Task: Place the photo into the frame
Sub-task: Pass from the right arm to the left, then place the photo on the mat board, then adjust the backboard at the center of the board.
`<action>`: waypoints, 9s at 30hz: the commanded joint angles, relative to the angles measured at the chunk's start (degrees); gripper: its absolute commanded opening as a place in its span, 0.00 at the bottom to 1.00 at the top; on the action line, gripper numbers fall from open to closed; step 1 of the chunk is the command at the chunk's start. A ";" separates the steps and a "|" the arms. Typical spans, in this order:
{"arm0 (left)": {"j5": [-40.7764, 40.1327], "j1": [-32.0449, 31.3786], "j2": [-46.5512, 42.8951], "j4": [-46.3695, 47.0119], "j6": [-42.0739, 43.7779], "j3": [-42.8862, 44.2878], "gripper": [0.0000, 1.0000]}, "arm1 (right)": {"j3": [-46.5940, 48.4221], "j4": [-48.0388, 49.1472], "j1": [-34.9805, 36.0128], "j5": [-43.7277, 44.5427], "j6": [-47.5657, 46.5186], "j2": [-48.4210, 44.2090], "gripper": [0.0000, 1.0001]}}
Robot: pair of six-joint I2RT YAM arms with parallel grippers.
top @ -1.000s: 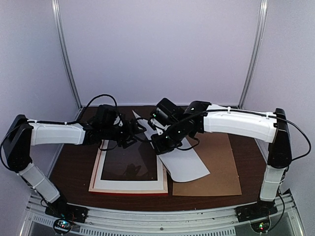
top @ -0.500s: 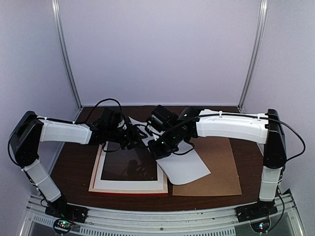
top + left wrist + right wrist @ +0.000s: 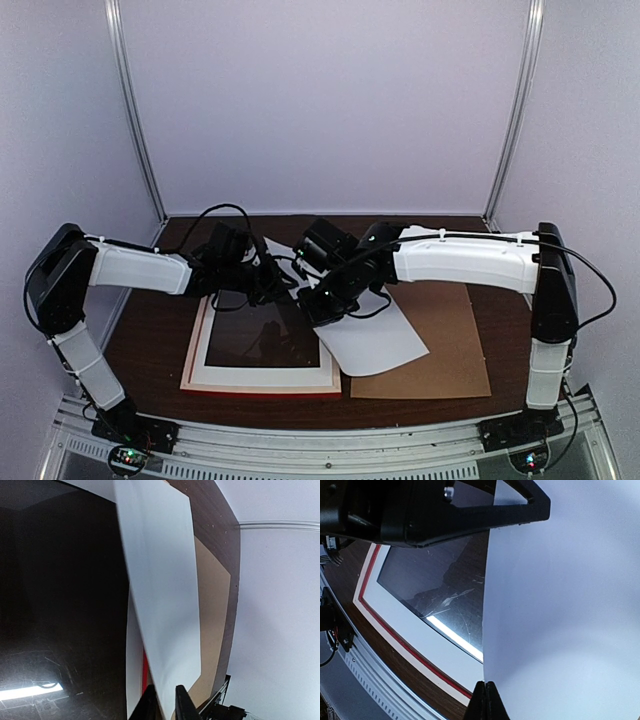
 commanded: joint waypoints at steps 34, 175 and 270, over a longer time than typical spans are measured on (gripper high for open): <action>18.12 23.30 -6.33 -60.96 50.59 20.79 0.00 | -14.95 -2.27 -12.11 3.80 -5.35 -18.05 0.53; -12.59 -19.94 22.96 -37.92 35.82 44.45 0.96 | -53.64 19.31 -59.91 -10.23 -8.00 -26.82 0.85; -4.83 -20.23 14.91 -25.22 24.40 42.90 0.93 | -37.56 27.59 -39.80 -40.70 10.89 -43.16 0.42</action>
